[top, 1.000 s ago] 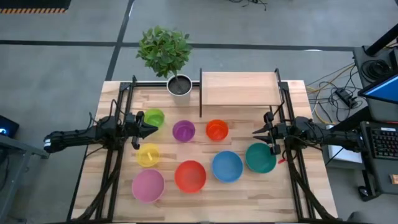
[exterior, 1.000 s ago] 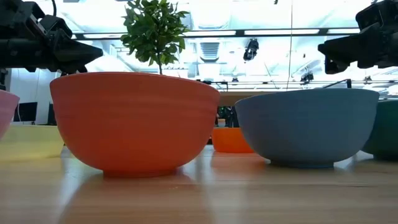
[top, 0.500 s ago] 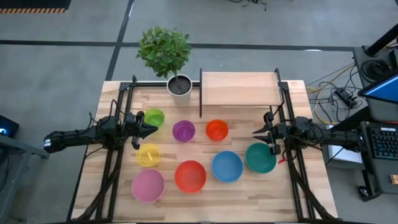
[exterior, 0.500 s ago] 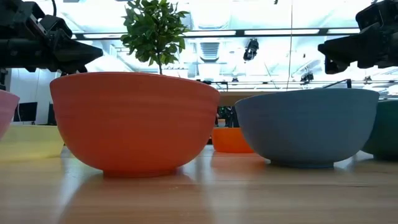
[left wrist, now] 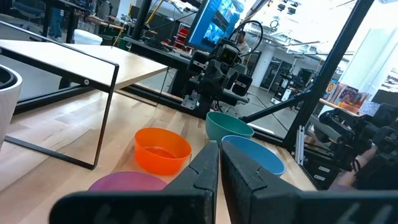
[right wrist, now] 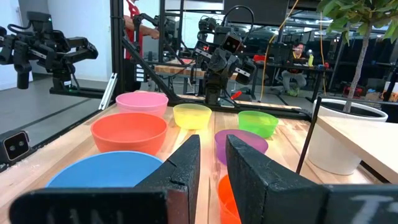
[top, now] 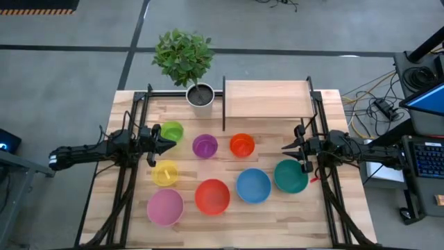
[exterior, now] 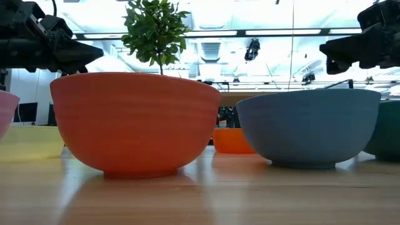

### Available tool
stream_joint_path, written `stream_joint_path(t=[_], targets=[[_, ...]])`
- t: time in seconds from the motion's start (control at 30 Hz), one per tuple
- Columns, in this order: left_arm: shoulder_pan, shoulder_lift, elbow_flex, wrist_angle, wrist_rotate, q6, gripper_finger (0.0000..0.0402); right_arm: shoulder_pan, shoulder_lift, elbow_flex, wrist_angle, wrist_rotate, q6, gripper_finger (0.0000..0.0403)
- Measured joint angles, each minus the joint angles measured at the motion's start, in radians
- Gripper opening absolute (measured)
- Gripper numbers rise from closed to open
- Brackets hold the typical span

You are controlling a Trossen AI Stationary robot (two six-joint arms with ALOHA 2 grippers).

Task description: Place and stack bowls onto a shelf

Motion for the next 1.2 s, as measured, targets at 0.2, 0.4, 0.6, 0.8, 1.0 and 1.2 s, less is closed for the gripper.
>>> stream_joint_path(t=[0.2, 0.4, 0.6, 0.8, 1.0, 1.2], targets=[[0.0, 0.0, 0.0, 0.0, 0.0, 0.0, 0.0, 0.0, 0.0, 0.0, 0.0, 0.0, 0.0, 0.0068], [0.0, 0.0, 0.0, 0.0, 0.0, 0.0, 0.0, 0.0, 0.0, 0.0, 0.0, 0.0, 0.0, 0.0068], [0.0, 0.0, 0.0, 0.0, 0.0, 0.0, 0.0, 0.0, 0.0, 0.0, 0.0, 0.0, 0.0, 0.0068], [0.0, 0.0, 0.0, 0.0, 0.0, 0.003, 0.0, 0.0, 0.0, 0.0, 0.0, 0.0, 0.0, 0.0068], [0.0, 0.0, 0.0, 0.0, -0.001, 0.136, 0.0, 0.0, 0.0, 0.0, 0.0, -0.002, 0.119, 0.0068], [0.0, 0.0, 0.0, 0.068, -0.001, 0.121, 0.0, 0.0, 0.001, 0.0, 0.065, 0.01, 0.458, 0.0068]])
